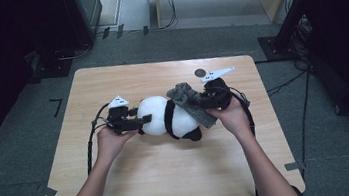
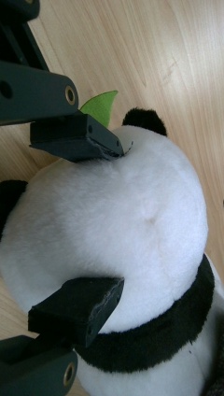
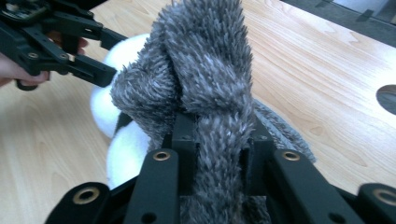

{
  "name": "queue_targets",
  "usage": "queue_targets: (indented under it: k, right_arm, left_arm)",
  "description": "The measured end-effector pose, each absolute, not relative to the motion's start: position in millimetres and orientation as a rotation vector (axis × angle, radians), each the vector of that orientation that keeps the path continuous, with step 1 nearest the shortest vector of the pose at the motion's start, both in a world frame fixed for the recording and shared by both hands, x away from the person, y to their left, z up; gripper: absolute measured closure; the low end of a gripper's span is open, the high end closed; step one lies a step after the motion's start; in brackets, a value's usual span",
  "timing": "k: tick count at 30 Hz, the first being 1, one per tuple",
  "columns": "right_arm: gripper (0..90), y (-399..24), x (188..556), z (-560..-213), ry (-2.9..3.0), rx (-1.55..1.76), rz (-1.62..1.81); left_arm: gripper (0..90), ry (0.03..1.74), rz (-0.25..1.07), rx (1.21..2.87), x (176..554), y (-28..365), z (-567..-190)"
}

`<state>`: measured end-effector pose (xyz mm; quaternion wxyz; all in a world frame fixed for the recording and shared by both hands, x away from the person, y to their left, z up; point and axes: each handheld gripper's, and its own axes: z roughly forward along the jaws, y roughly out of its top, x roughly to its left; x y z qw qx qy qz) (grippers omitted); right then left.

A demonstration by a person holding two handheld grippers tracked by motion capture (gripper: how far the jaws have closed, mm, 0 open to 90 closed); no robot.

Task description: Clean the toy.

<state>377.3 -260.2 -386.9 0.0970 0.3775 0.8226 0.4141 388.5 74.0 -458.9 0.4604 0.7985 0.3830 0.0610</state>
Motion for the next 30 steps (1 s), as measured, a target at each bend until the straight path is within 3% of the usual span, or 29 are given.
queue_targets:
  k: [5, 11, 21, 30]
  right_arm:
    - [73.9, -253, 378, -377, 2.424, 1.093, 1.283]
    - [74.2, -216, 388, -367, 2.461, 1.016, 1.257]
    - [73.3, -156, 409, -383, 2.567, 0.961, 1.185]
    - [53.0, -138, 417, -399, 2.609, 0.973, 1.147]
  left_arm:
    - [32.9, 0.945, 0.143, 1.964, 389, 75, -459]
    - [32.9, 0.943, 0.142, 1.965, 388, 75, -458]
    - [32.9, 0.937, 0.148, 1.971, 389, 75, -458]
    - [32.9, 0.940, 0.151, 1.972, 389, 75, -458]
